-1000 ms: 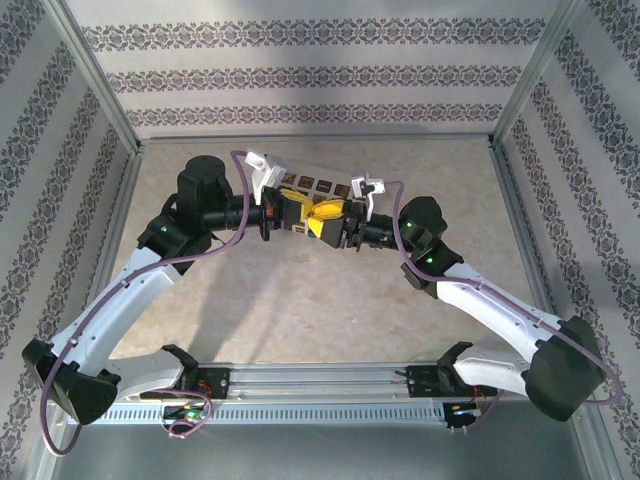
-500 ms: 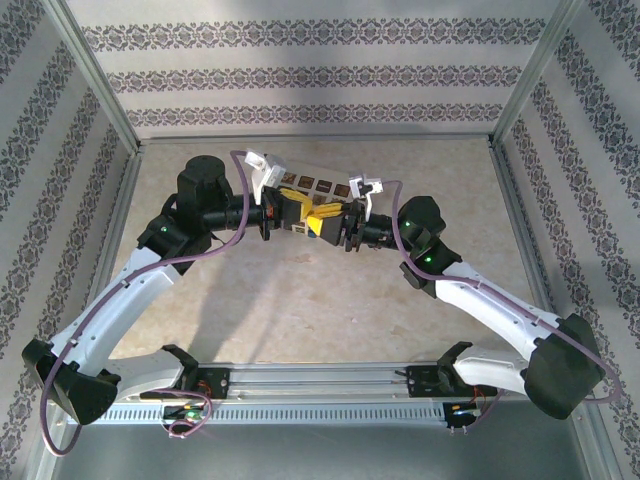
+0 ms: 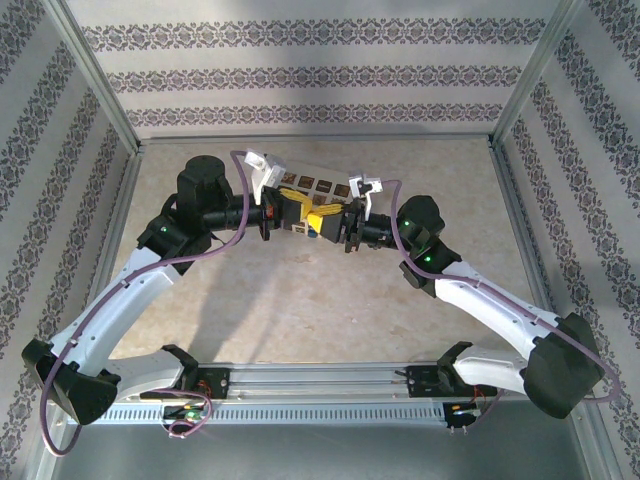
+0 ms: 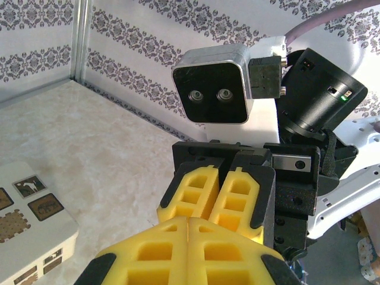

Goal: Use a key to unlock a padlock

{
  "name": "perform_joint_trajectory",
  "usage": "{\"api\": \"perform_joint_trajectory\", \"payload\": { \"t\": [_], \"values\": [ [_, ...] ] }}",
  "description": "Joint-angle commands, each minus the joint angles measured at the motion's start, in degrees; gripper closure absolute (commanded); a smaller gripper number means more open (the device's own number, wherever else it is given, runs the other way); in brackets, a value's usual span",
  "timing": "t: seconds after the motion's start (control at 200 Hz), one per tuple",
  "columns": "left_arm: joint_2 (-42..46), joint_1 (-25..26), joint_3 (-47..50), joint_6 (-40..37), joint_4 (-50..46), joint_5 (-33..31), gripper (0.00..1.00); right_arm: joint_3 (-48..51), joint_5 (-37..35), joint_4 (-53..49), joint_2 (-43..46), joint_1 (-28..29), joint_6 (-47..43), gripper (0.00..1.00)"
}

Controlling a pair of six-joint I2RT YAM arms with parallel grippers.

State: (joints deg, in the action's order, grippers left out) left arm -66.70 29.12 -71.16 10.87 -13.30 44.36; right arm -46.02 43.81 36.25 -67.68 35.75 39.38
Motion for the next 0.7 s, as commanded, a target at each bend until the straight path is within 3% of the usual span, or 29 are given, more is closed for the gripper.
{"api": "perform_joint_trajectory", "payload": {
  "t": [0.0, 0.195, 0.335, 0.615, 0.695],
  "values": [
    [0.68, -0.73, -0.03, -1.21, -0.67, -0.37, 1.0, -0.56, 0.16, 2.25, 0.53, -0.37, 0.53, 0.91],
    [0.75, -0.82, -0.04, -1.13, -0.67, -0.51, 1.0, -0.43, -0.09, 1.82, 0.53, -0.42, 0.31, 0.97],
    [0.84, -0.85, -0.21, -1.03, -0.76, -0.7, 0.94, -0.25, -0.4, 1.54, 0.53, -0.57, 0.2, 0.99],
    [1.35, -1.17, 0.27, -0.11, 0.15, -2.37, 0.64, 0.31, -1.42, 0.24, 1.4, -1.02, -0.86, 1.0],
    [1.86, -1.18, 0.62, 0.24, 0.92, -4.01, 0.47, 0.57, -2.16, -0.79, 1.75, -1.29, -1.26, 1.0]
  ]
}}
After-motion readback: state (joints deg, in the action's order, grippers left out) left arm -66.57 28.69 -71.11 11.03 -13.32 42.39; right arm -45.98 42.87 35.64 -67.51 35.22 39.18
